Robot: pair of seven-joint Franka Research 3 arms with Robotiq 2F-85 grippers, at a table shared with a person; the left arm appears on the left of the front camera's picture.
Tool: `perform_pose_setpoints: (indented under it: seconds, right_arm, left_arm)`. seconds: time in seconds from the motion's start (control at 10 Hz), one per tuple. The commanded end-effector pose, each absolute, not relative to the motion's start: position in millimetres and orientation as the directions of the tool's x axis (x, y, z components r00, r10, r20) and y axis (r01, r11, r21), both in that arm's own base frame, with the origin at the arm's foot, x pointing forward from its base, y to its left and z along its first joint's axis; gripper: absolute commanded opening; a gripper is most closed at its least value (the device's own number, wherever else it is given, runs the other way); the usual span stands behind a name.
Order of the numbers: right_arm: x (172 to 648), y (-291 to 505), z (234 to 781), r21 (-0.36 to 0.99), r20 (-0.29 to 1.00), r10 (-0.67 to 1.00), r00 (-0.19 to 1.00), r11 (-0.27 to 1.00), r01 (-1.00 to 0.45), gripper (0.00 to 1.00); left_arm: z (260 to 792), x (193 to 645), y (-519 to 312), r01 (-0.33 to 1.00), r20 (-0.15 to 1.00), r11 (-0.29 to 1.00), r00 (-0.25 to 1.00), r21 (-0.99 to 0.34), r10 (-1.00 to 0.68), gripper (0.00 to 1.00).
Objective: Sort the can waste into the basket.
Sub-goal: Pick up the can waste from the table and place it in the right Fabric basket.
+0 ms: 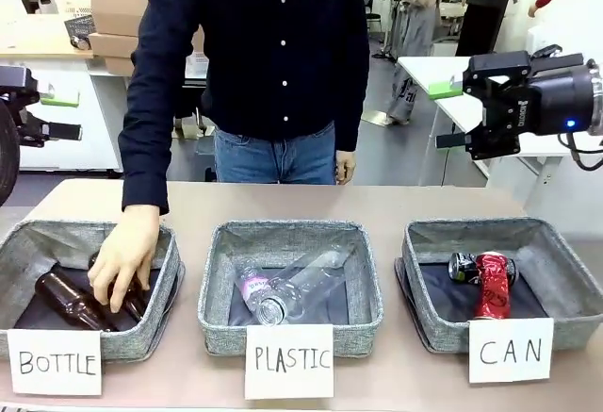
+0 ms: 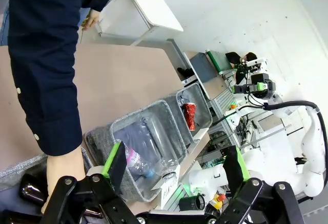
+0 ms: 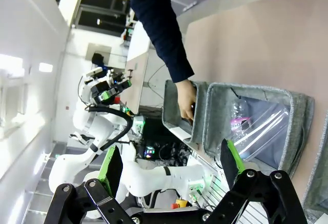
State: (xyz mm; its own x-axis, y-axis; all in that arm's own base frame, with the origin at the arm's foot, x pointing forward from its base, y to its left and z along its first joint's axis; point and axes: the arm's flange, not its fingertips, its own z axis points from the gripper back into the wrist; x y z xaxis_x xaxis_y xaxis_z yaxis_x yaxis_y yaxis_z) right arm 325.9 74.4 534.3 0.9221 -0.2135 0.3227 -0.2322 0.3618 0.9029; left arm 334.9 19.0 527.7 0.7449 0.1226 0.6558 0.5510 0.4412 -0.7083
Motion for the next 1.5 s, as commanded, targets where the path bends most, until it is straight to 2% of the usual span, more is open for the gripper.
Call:
perform_pose_setpoints:
  seconds: [0.0,1.4]
  right_arm:
    - [325.0,75.2,531.7,0.900,0.327,-0.197,0.924,0.363,-0.241,1.00]
    - [325.0,75.2,531.7,0.900,0.327,-0.197,0.924,0.363,-0.241,1.00]
  left_arm:
    - [532.5,334.4,17.1,0.551,0.653,0.425,0.744,-0.718,0.139,1.00]
    - [532.5,334.4,17.1,0.551,0.653,0.425,0.744,-0.718,0.139,1.00]
